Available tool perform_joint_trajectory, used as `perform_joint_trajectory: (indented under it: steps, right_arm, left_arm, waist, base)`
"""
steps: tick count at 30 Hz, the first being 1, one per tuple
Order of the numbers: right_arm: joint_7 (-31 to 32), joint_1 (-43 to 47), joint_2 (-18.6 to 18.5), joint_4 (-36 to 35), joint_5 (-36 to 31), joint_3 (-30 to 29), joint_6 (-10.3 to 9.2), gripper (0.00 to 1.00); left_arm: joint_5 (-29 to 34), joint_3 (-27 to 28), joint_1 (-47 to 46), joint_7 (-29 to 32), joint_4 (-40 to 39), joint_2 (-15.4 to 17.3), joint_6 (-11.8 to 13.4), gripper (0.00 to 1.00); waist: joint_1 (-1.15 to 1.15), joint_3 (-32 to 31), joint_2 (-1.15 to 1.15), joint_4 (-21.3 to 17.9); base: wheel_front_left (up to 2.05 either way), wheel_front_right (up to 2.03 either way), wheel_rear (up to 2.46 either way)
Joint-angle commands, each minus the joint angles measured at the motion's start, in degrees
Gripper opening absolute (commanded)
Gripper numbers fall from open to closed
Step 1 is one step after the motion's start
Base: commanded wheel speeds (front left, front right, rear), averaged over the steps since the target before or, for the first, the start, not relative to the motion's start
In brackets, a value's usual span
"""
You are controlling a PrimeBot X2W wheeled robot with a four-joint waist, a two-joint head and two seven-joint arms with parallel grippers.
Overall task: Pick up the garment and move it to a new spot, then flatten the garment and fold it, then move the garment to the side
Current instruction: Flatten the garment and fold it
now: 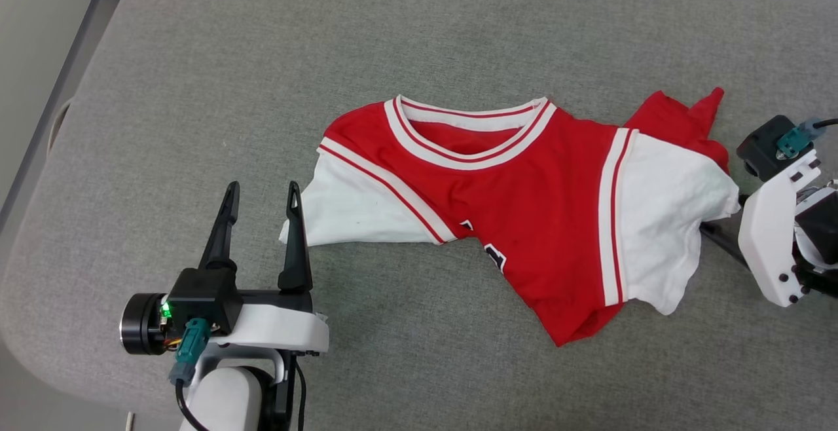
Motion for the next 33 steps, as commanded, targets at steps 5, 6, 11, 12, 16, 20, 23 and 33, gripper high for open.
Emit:
perform_joint_trajectory:
  steps: [5,6,11,12,16,20,23,33]
  right_arm:
    - [-3.7,1.4,0.6,0.4,1.7,2.2,0.07,0.0]
    - [-4.8,1.4,0.4,0.0,1.6,2.0,0.07,0.0]
    - [-10.3,3.6,-1.4,-2.0,3.8,-0.4,0.06,0.0]
    - [-11.2,4.4,-2.1,-2.4,4.3,-0.9,0.06,0.0]
    - [-13.2,7.2,-3.8,-3.4,5.6,-3.1,0.06,0.0]
    - [-15.2,11.7,-5.9,-3.0,7.0,-7.8,0.06,0.0]
    - [-16.1,15.8,-6.9,-1.5,8.1,-11.7,0.06,0.0]
    - [-16.9,29.0,-6.2,10.9,10.8,-23.6,0.05,0.0]
  left_arm:
    - [0.8,0.7,0.0,-0.1,0.7,-0.3,-0.5,1.0]
    - [0.9,0.8,0.2,-0.1,0.8,-0.3,-0.7,1.0]
    - [1.2,1.2,1.4,-0.1,1.2,-0.3,-0.9,1.0]
    - [1.3,1.3,1.6,-0.1,1.2,-0.3,-0.9,1.0]
    - [1.1,1.8,2.7,-0.1,1.1,-0.3,-0.9,1.0]
    - [1.2,2.3,3.4,-0.1,1.1,-0.3,-1.3,1.0]
    - [1.3,2.3,3.7,-0.1,1.1,-0.3,-1.3,1.0]
    - [1.3,2.4,4.8,-0.1,1.5,-0.3,-1.6,1.0]
  waist:
    - [0.0,-1.6,0.0,-1.9]
    - [0.0,-2.0,0.0,-2.3]
    - [0.0,-4.6,0.0,-4.2]
    - [0.0,-5.1,0.0,-4.6]
    - [0.0,-6.4,0.0,-5.9]
    - [0.0,-7.3,0.0,-7.0]
    - [0.0,-7.7,0.0,-7.5]
    - [0.0,-8.7,0.0,-8.5]
  base:
    - [0.0,0.0,0.0]
    - [0.0,0.0,0.0]
    - [0.0,0.0,0.0]
    - [0.0,0.0,0.0]
    - [0.0,0.0,0.0]
    - [0.0,0.0,0.0]
    - [0.0,0.0,0.0]
    - [0.0,0.0,0.0]
